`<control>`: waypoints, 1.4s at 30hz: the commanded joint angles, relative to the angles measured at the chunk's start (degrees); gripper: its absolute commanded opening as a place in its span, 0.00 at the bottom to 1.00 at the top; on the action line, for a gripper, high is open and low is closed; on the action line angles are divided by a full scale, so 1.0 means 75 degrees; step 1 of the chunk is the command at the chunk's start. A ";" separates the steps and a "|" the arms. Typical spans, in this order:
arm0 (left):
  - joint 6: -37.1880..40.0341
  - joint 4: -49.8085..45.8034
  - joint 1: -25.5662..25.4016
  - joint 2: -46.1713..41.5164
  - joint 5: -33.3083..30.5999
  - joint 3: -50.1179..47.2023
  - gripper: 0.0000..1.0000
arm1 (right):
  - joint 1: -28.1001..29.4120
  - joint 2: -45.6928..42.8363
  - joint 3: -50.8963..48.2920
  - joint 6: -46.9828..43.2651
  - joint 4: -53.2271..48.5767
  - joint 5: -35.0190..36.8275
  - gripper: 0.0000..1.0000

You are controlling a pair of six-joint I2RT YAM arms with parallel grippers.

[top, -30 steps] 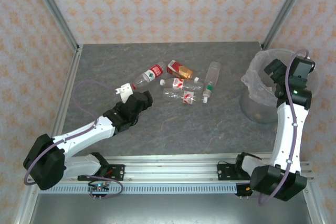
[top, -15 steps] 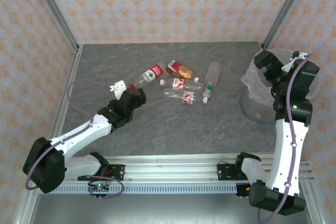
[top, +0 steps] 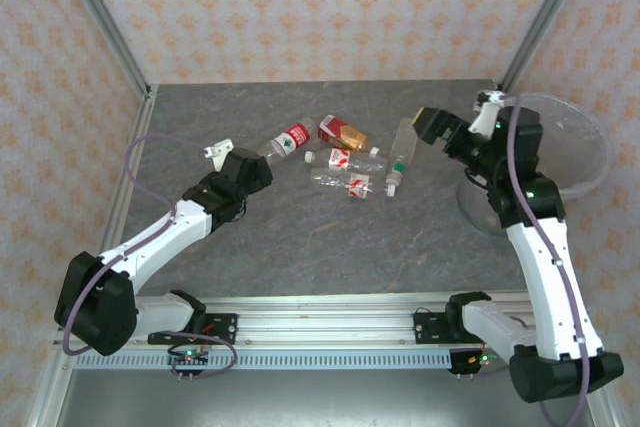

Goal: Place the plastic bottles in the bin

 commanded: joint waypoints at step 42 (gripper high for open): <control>-0.0335 -0.0814 0.0142 -0.0402 0.0126 -0.0222 1.00 | 0.0768 0.8367 0.3160 0.0156 -0.0051 0.5091 0.99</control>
